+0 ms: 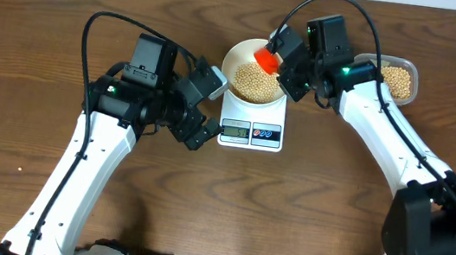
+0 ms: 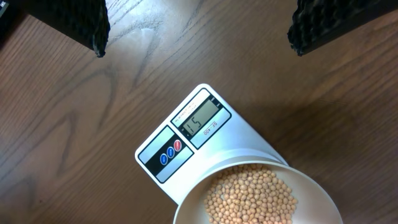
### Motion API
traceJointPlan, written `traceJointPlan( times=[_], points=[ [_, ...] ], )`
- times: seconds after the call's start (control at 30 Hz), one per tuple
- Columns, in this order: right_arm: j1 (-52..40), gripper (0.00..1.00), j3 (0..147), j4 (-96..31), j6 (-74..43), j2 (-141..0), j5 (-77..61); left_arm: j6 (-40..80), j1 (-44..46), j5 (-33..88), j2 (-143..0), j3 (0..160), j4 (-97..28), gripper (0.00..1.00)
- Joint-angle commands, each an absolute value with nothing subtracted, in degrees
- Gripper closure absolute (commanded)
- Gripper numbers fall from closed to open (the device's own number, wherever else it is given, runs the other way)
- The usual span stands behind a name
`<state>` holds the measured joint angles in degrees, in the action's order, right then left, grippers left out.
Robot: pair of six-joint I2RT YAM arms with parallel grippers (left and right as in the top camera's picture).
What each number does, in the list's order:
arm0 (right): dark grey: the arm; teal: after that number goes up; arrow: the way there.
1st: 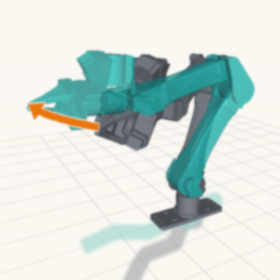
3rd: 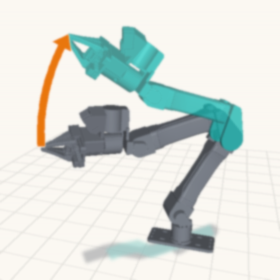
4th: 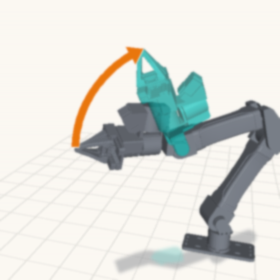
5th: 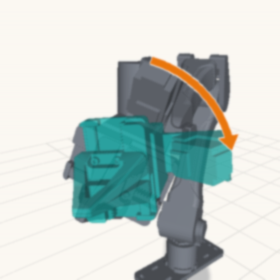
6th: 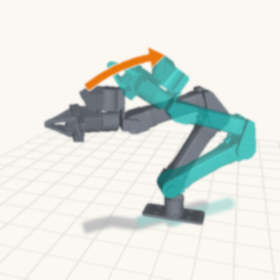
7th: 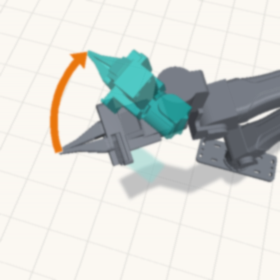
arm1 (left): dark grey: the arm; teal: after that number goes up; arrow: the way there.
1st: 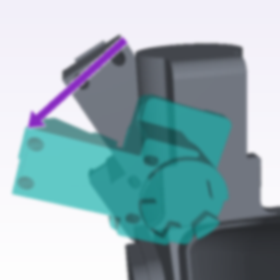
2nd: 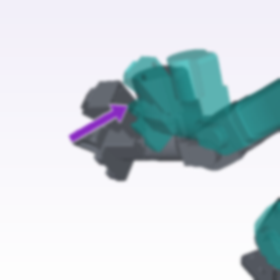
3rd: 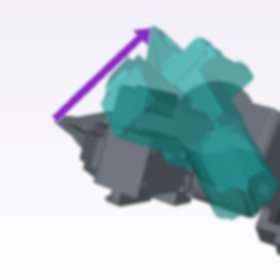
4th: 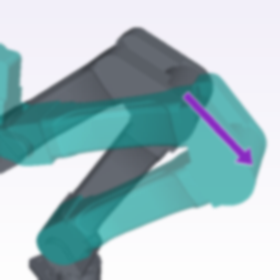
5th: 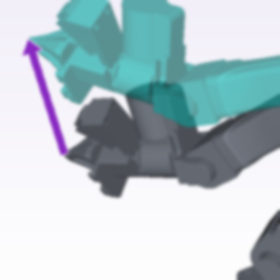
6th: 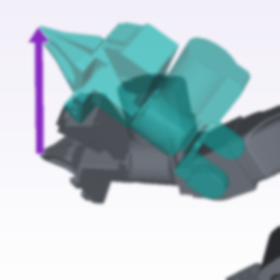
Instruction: Scoop item into bowl and weigh 50g on scale
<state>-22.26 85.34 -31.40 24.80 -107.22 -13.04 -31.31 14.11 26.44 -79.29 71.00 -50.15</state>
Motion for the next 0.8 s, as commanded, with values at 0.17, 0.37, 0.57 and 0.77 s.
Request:
traceJointPlan(
  times=[0.17,0.37,0.57,0.77],
  points=[
    [-22.7,0.99,86.2,-31.0,25.8,-108.9,-12.6,-30.8,14.2,26.3,-78.8,72.1,-50.3,0.06],
    [-23.1,0.99,86.1,-31.0,25.5,-108.9,-13.6,-30.8,14.2,26.3,-78.8,72.1,-50.3,0.05],
    [-23.0,0.99,86.1,-31.0,20.8,-108.9,-16.1,-30.8,14.2,26.3,-78.8,72.1,-50.3,0.06],
    [-22.8,0.99,86.1,-31.2,18.1,-108.9,-18.8,-30.8,14.2,26.3,-78.8,72.1,-50.3,0.06]
  ],
)
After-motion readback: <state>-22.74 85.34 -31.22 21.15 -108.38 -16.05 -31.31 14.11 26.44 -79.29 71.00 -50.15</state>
